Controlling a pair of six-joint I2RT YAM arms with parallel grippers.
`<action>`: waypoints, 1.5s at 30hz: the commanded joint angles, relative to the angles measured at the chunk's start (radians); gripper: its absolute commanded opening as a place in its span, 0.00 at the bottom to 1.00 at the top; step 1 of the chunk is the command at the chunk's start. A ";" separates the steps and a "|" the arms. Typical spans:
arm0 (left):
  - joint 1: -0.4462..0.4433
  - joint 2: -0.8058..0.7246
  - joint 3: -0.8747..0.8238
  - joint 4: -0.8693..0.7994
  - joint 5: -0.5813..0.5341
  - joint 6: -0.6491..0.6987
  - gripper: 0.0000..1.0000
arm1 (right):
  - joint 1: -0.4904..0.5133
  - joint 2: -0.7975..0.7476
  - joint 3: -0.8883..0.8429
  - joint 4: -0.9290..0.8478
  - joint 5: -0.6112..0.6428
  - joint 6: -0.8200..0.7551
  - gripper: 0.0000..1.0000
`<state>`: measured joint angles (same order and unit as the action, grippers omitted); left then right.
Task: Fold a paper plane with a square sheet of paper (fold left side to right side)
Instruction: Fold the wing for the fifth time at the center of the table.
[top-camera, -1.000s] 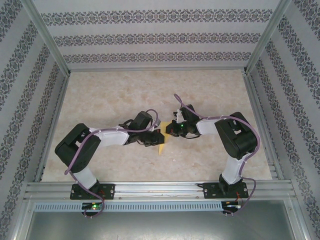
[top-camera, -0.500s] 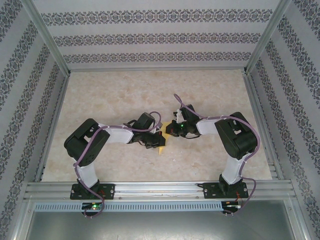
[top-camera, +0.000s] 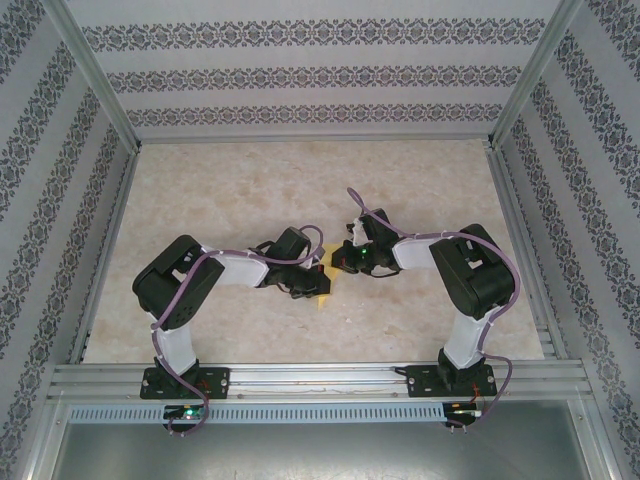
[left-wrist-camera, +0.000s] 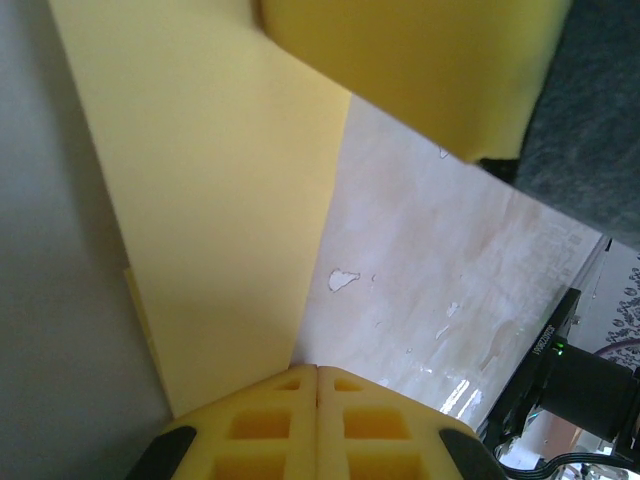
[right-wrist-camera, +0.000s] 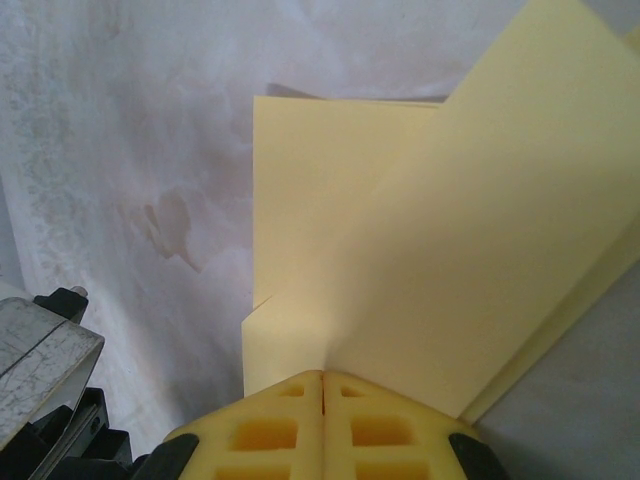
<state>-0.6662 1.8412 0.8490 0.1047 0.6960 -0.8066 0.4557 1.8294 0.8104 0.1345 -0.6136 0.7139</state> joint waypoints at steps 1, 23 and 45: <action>-0.008 -0.009 -0.042 -0.033 -0.012 0.028 0.04 | -0.002 0.039 -0.022 -0.136 0.099 -0.039 0.00; -0.093 -0.106 -0.205 0.003 -0.041 -0.036 0.04 | -0.012 0.033 -0.013 -0.174 0.112 -0.059 0.00; -0.044 -0.272 -0.096 -0.117 -0.082 0.019 0.04 | -0.002 0.001 -0.013 -0.168 0.094 -0.050 0.00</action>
<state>-0.7372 1.5681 0.7097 0.0448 0.6178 -0.8333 0.4553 1.8206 0.8249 0.0814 -0.6014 0.6765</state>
